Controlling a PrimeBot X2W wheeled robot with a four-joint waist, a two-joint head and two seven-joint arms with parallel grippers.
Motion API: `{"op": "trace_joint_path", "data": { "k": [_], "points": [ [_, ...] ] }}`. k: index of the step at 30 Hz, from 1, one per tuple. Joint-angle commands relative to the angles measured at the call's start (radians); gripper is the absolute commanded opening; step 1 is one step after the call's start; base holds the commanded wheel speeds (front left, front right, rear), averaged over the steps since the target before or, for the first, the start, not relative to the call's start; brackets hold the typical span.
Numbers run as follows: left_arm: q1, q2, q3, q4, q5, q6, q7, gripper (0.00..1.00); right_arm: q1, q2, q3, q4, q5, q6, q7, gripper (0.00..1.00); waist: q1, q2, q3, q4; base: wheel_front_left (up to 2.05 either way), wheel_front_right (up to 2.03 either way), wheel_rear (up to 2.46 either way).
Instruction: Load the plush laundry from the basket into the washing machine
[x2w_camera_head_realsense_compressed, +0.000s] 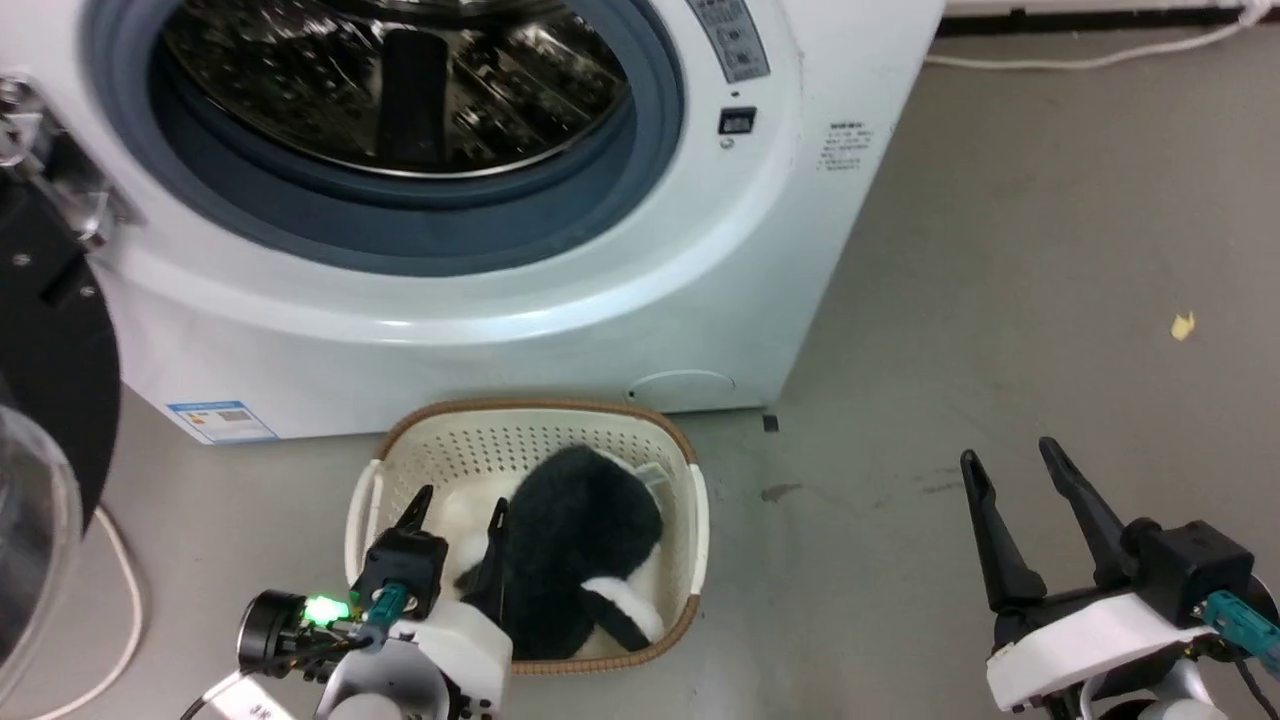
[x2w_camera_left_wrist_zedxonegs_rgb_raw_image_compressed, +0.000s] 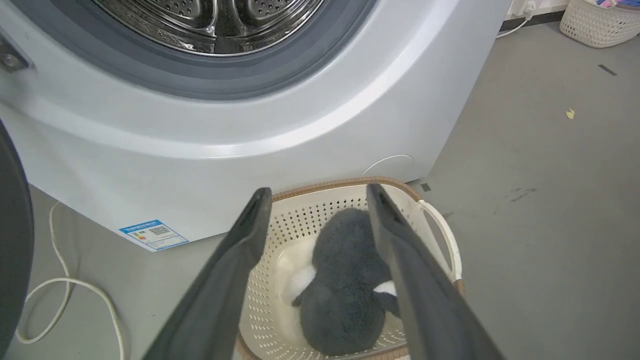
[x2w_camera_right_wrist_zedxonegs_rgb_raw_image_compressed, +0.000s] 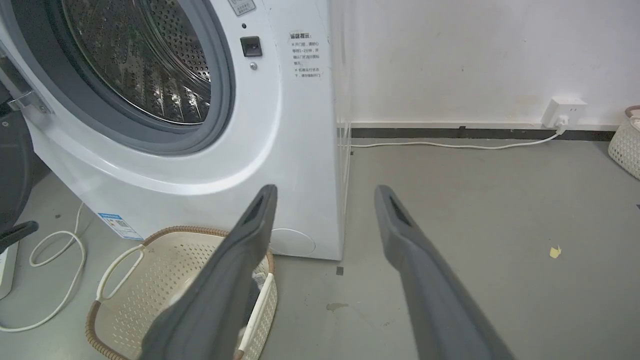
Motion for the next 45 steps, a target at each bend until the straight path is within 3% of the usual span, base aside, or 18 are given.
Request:
{"op": "trace_joint_path", "data": {
  "k": [1,31,45],
  "points": [
    [-0.029,0.008,-0.01,0.028,-0.001,-0.008,-0.01,1.0,-0.021,0.0,0.001,-0.004,0.013,0.0,-0.01,1.0,-0.0002,-0.0001,0.019,-0.013,0.0,0.0,0.0],
    [-0.335,0.116,-0.148,0.477,-0.04,-0.053,0.03,1.0,-0.096,-0.001,0.033,-0.01,0.142,-0.001,-0.07,1.0,-0.0002,-0.0001,0.267,-0.147,0.0,0.0,0.0],
    [-0.497,0.173,-0.233,0.652,-0.05,-0.071,0.132,1.0,-0.133,-0.001,0.051,-0.015,0.204,-0.001,-0.1,1.0,-0.0002,-0.0001,0.4,-0.212,0.0,0.0,0.0]
  ]
}}
